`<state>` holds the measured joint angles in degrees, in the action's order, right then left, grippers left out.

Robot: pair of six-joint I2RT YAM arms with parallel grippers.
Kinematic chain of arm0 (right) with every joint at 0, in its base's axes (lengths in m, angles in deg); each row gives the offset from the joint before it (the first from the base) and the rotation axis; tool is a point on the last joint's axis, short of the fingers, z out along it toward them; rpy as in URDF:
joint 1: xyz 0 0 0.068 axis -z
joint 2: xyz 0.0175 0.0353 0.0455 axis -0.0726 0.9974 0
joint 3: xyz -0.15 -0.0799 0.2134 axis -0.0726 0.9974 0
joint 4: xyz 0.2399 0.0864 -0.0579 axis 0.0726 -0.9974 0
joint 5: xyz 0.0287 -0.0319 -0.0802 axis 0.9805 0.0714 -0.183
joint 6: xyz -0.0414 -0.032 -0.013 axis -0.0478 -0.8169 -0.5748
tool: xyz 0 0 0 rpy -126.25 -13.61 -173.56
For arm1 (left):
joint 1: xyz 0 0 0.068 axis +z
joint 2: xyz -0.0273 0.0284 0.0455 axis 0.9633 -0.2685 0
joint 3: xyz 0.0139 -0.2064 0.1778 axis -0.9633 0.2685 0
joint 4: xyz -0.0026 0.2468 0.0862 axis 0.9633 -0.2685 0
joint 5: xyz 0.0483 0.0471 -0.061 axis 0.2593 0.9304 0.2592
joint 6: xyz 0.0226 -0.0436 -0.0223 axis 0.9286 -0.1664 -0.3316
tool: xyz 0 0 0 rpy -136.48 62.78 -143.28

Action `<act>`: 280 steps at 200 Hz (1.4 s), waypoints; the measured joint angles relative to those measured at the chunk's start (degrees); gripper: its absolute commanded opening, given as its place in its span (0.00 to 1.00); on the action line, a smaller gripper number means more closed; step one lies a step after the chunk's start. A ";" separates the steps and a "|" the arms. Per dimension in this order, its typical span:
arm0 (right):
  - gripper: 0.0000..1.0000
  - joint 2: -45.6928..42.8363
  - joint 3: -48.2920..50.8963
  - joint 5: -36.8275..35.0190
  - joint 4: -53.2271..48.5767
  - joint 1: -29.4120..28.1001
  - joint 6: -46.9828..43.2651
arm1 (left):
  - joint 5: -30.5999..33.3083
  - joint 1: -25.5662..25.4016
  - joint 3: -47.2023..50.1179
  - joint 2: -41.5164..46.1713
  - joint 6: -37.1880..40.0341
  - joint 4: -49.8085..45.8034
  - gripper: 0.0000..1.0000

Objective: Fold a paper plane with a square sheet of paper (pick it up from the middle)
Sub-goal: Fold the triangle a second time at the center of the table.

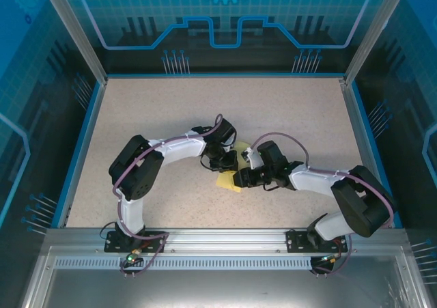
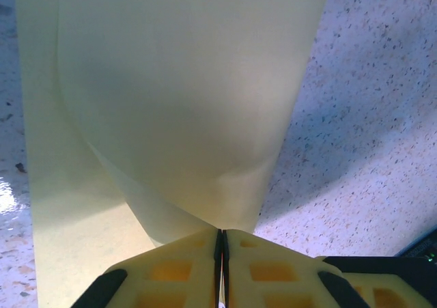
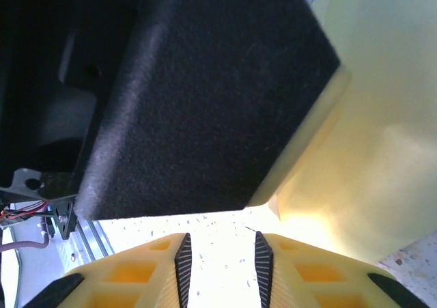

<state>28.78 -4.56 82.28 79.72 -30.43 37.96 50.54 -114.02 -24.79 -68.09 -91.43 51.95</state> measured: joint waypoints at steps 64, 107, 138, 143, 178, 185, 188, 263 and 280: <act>0.34 -0.02 1.88 -6.49 3.02 -1.05 1.27 | -0.52 0.00 -0.02 0.00 -0.02 0.50 0.12; 0.35 0.22 3.87 -7.74 7.41 -1.11 2.71 | -1.11 0.11 0.00 0.00 -0.02 1.22 0.12; 0.31 1.40 4.66 -7.76 11.91 -1.16 4.26 | -1.33 0.24 0.00 0.00 -0.02 1.25 0.12; 0.30 1.68 4.74 -7.76 12.46 -1.16 4.57 | -1.36 0.28 0.00 0.00 -0.02 1.25 0.13; 0.23 2.71 5.14 -7.98 15.13 -1.16 5.46 | -1.51 0.39 0.02 0.00 -0.02 1.25 0.13; 0.22 2.78 5.20 -7.98 15.39 -1.16 5.57 | -1.51 0.44 0.02 0.00 -0.02 1.25 0.13; 0.21 2.78 5.20 -7.98 15.47 -1.16 5.57 | -1.51 0.44 0.02 0.00 -0.02 1.25 0.13; 0.09 2.80 5.25 -9.31 14.62 -1.16 4.22 | -1.53 0.83 0.02 0.02 0.04 1.25 0.27; 0.09 2.67 5.14 -9.70 13.25 -1.11 3.21 | -1.51 1.01 0.00 0.09 0.94 1.20 0.30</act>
<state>31.44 0.57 72.57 92.97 -31.54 41.17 49.03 -113.02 -24.79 -68.00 -90.49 53.15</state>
